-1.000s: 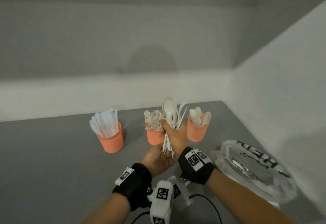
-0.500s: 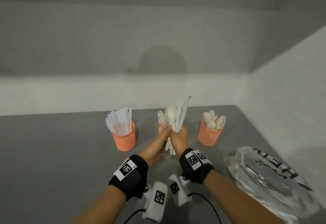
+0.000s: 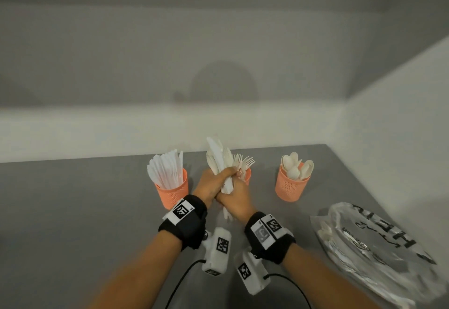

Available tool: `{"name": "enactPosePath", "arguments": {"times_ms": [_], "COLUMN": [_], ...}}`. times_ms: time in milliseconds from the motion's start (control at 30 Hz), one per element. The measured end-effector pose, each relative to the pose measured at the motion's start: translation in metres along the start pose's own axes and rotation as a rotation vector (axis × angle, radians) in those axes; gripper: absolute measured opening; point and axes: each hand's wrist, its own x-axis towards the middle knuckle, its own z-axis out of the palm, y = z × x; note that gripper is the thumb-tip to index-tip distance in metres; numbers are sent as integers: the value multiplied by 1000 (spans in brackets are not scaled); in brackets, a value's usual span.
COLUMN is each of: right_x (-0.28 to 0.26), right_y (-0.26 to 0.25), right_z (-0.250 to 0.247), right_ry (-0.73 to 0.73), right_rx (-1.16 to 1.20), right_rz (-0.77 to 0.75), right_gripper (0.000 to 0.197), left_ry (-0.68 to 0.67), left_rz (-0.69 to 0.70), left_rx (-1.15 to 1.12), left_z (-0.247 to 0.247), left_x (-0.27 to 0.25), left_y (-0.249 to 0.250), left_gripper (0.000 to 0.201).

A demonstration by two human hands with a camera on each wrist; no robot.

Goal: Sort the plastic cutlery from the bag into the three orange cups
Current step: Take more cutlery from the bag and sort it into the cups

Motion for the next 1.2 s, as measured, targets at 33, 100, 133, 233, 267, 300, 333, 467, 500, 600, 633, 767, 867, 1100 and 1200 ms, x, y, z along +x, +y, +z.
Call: {"name": "enactPosePath", "arguments": {"times_ms": [33,100,133,233,267,300,333,467,500,600,633,767,867,1100,1200], "right_x": [2,3,3,0,-2,-3,-4,-2,0,4,5,2,-1,2,3], "right_y": [-1,-3,-6,-7,-7,-5,-4,-1,0,4,6,13,14,17,19], "right_z": [-3,-10,-13,-16,-15,-14,-12,-9,-9,-12,-13,-14,-12,-14,-15], "right_ry": [-74,-225,-279,-327,-321,-311,-304,-248,-191,-99,-86,-106,-128,-118,-117], "right_rx": [51,179,268,475,505,518,527,490,462,434,432,367,315,460,470], "right_rz": [46,166,222,360,394,411,418,411,380,329,327,318,274,328,317], "right_gripper": [20,11,10,13,13,11,11,15,12,6,5,13,14,26,24], "left_ry": [-39,-159,-222,-359,-393,-405,-407,-359,-308,-59,3,96,121,140,147], "left_rz": [-3,-37,-49,-83,-87,-95,-100,-139,-108,-23,11,117,115,34,17], "left_rx": [6,-23,-24,69,98,110,126,125,97,10,9,91,87,31,-19], "left_z": [-2,-5,-7,-7,-6,-6,-6,-10,-11,-15,-16,-19,-16,-19,-17], "left_x": [-1,-1,-2,-10,-11,-11,-11,-9,-8,-4,-3,-2,0,4,2], "left_y": [2,6,8,11,11,11,11,11,11,16,19,24,22,18,15], "left_gripper": [17,20,23,34,36,37,34,51,53,45,36,36,33,3,5]}}
